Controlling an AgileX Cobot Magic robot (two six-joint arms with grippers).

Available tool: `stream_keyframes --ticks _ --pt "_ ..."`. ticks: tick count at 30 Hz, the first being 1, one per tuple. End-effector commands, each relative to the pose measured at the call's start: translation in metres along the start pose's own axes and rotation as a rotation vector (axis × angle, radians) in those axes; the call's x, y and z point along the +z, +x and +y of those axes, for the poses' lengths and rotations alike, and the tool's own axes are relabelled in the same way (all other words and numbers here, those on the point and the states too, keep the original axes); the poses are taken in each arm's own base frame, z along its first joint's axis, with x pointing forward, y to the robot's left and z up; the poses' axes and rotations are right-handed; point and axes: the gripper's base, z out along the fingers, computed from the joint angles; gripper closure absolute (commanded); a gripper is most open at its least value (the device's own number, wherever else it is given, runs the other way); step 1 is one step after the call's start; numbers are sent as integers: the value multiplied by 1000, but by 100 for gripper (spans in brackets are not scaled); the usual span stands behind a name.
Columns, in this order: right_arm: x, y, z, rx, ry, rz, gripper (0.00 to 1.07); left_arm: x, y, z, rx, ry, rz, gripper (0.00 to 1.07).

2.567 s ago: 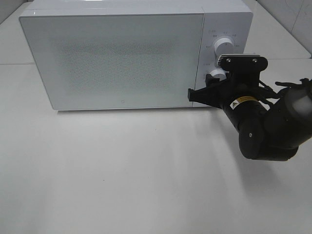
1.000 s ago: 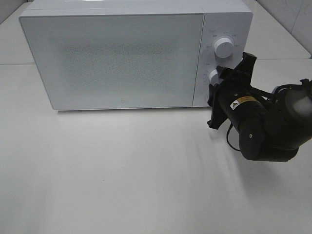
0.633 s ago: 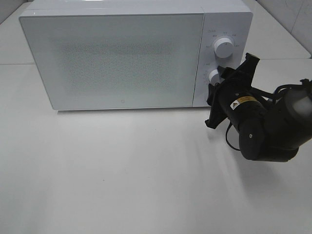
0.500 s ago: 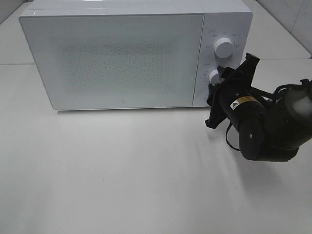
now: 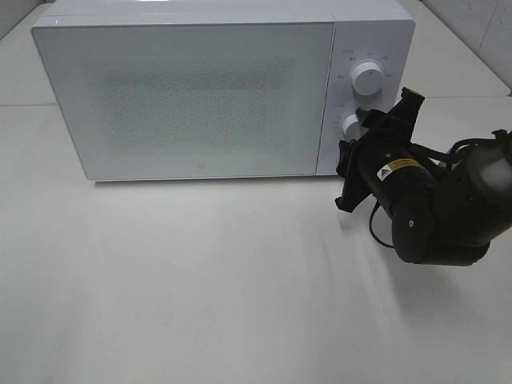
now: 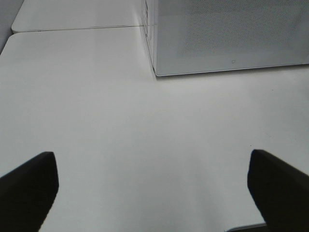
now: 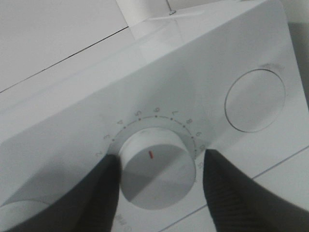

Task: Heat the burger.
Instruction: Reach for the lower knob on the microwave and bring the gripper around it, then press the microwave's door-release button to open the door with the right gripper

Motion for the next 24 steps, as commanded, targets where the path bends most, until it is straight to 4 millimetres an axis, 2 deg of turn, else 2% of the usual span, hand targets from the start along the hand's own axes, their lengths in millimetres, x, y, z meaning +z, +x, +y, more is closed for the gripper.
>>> stream_keyframes --ticks 1,3,5,7,18,24 --pt "2 7 18 -1 -171 58 41 -2 2 -1 -3 0 -15 4" --pt "2 7 18 -1 -171 58 39 -2 2 -1 -3 0 -15 4" --pt "2 7 19 -1 -176 60 30 -2 2 -1 -3 0 -15 4" --pt "2 7 19 -1 -178 60 28 -2 2 -1 -3 0 -15 4" --pt "0 11 28 11 -223 72 29 -2 2 -1 -3 0 -15 4" --pt "-2 9 26 6 -208 67 29 -2 2 -1 -3 0 -15 4"
